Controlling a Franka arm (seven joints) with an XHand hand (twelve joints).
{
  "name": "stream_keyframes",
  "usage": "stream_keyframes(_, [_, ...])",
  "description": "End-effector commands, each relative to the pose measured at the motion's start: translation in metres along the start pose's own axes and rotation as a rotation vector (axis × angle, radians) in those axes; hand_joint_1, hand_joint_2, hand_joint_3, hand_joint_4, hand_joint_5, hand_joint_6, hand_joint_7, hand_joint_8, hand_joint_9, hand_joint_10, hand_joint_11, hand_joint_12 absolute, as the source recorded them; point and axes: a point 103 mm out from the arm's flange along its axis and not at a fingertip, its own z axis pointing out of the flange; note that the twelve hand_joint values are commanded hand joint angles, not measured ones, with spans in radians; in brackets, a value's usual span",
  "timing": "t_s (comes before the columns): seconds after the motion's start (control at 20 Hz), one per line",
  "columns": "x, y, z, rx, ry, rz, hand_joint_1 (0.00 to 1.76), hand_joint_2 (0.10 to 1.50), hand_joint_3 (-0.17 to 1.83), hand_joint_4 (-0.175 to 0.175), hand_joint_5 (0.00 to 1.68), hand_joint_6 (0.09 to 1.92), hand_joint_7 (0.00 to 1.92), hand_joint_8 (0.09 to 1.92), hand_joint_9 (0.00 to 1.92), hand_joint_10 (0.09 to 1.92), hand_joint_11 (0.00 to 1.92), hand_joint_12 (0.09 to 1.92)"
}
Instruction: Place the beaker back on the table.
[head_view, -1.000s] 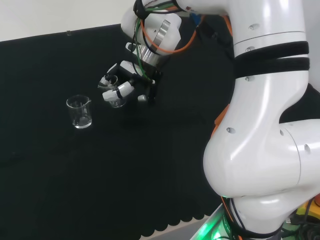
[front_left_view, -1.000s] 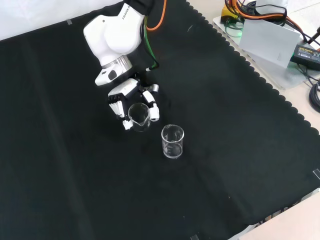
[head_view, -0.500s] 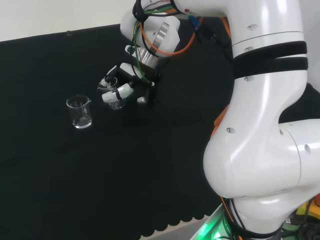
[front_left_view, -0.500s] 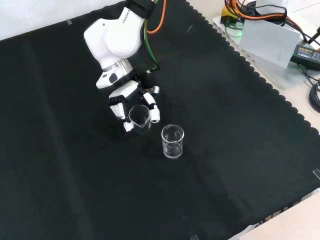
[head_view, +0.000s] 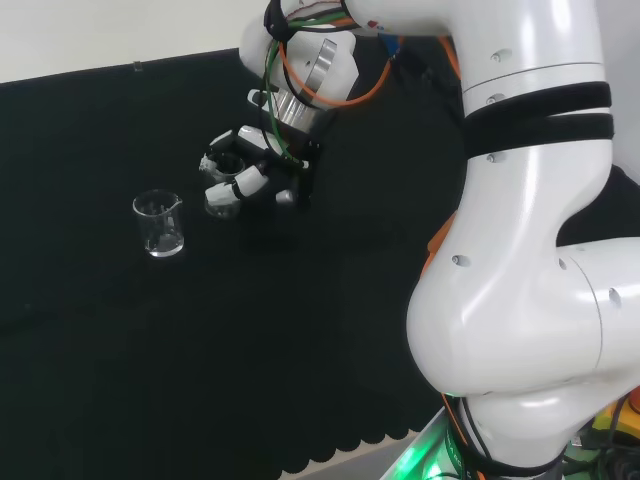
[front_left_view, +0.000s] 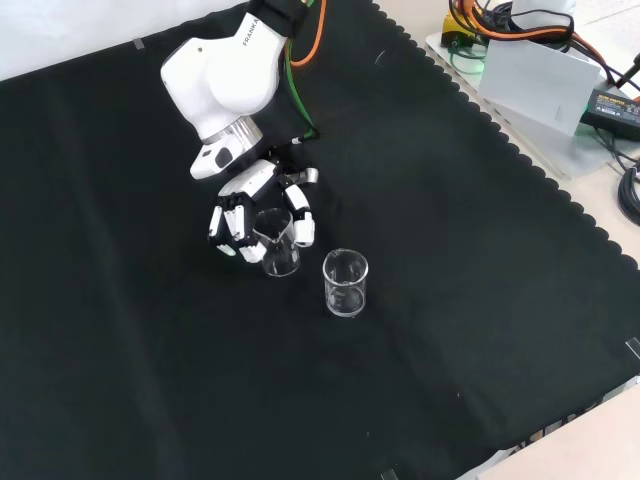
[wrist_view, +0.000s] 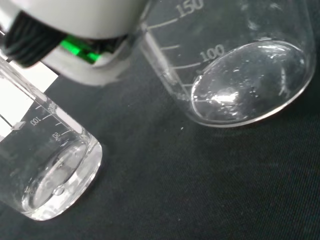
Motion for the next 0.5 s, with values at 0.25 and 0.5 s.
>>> stream_keyframes(0.25, [0.008,-0.007,-0.009,0.011,-0.044,0.004,0.99,0.51,0.65,-0.018,0.61,0.82,1.01,0.09,0.95,0.09,0.26,1.3])
stream_keyframes(0.5, [0.019,-0.012,-0.02,0.017,-0.066,0.008,0.97,0.5,0.64,-0.026,0.52,0.76,0.93,0.09,0.89,0.09,0.19,1.32])
